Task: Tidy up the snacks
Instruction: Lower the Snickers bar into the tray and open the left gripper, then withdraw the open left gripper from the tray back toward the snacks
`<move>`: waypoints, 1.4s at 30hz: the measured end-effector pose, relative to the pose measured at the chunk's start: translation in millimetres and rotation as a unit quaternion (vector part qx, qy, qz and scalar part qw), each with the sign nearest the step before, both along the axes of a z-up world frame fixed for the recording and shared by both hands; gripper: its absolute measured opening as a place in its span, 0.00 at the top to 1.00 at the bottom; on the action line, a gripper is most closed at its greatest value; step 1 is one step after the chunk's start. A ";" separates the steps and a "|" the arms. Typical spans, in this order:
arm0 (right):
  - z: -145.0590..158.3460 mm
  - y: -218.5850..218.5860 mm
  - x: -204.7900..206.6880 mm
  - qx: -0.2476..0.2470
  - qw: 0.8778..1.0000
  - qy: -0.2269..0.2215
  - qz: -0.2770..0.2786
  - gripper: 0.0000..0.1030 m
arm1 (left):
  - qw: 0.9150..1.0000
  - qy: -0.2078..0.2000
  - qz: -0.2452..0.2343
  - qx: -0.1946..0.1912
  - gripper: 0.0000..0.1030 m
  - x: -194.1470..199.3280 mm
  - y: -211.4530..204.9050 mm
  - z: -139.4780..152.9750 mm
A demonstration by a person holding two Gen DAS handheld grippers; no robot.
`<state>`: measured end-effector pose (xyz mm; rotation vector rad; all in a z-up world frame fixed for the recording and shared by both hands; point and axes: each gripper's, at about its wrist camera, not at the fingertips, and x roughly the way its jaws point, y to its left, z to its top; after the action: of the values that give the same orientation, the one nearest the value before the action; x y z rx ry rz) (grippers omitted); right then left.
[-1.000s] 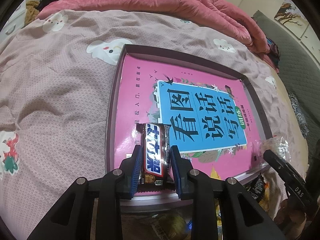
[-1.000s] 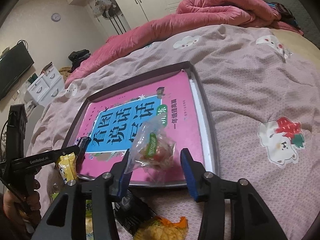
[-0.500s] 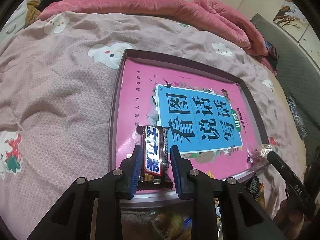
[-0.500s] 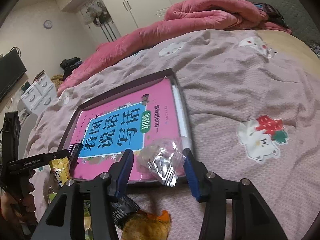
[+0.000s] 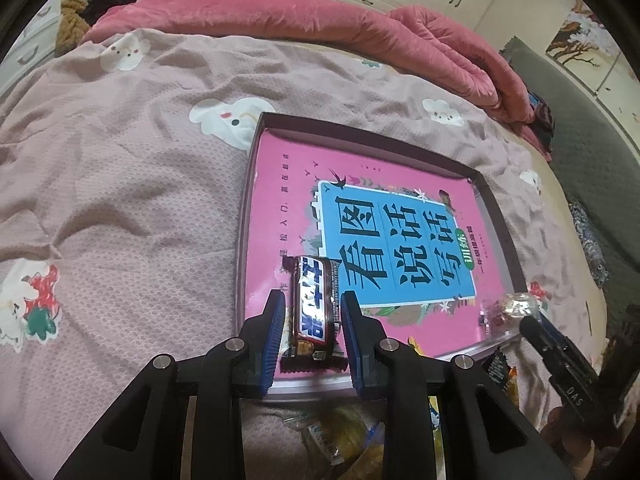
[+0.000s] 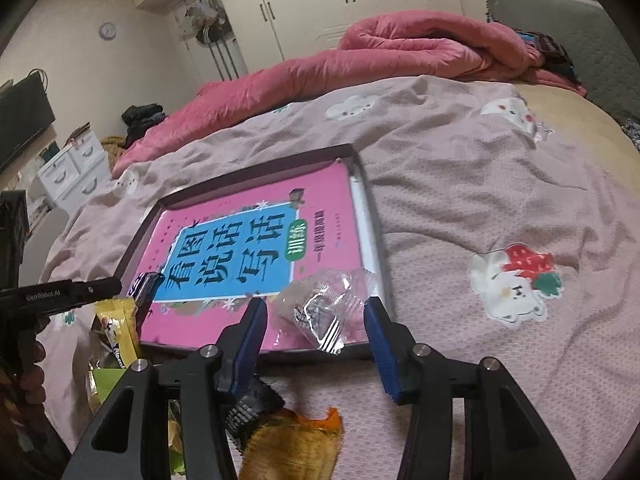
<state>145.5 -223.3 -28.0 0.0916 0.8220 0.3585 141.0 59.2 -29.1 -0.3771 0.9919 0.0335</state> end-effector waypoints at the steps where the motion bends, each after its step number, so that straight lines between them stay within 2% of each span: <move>1: -0.6 1.9 1.0 -0.001 1.000 0.001 0.003 0.51 | 1.000 -0.001 0.000 0.000 0.71 -0.4 0.2 0.8; 10: -5.3 10.1 7.7 -0.011 1.000 0.015 0.009 0.51 | 1.000 -0.005 -0.006 0.005 0.71 -5.0 -3.0 6.0; 14: -2.6 7.9 6.9 -0.012 1.000 0.009 0.003 0.43 | 1.000 -0.008 -0.009 0.005 0.71 -7.1 -5.0 8.3; 17: -0.1 5.2 6.6 -0.009 1.000 0.006 -0.002 0.42 | 1.000 -0.009 -0.012 0.005 0.69 -8.7 -6.6 10.1; 25: 10.9 0.2 1.3 -0.001 1.000 -0.009 -0.007 0.40 | 1.000 -0.016 -0.014 0.004 0.54 -14.6 -8.5 18.0; 30: 21.0 -0.6 -4.0 0.000 1.000 -0.023 -0.006 0.38 | 1.000 -0.018 -0.013 0.009 0.49 -17.9 -8.9 23.9; 34: 27.4 -1.9 -9.4 0.003 0.999 -0.032 -0.003 0.36 | 1.000 -0.022 -0.009 0.010 0.42 -20.5 -8.9 28.4; 36: 29.8 -2.7 -12.2 0.005 0.999 -0.036 -0.005 0.33 | 1.000 -0.023 -0.011 0.010 0.40 -21.2 -9.7 29.9; 42: 34.2 -2.9 -17.7 0.006 0.999 -0.038 -0.006 0.32 | 0.999 -0.022 -0.016 0.018 0.40 -26.1 -14.7 33.1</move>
<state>127.8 -226.2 6.3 0.0935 0.7437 0.3538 114.9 44.5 4.0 -0.3280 0.9532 0.0138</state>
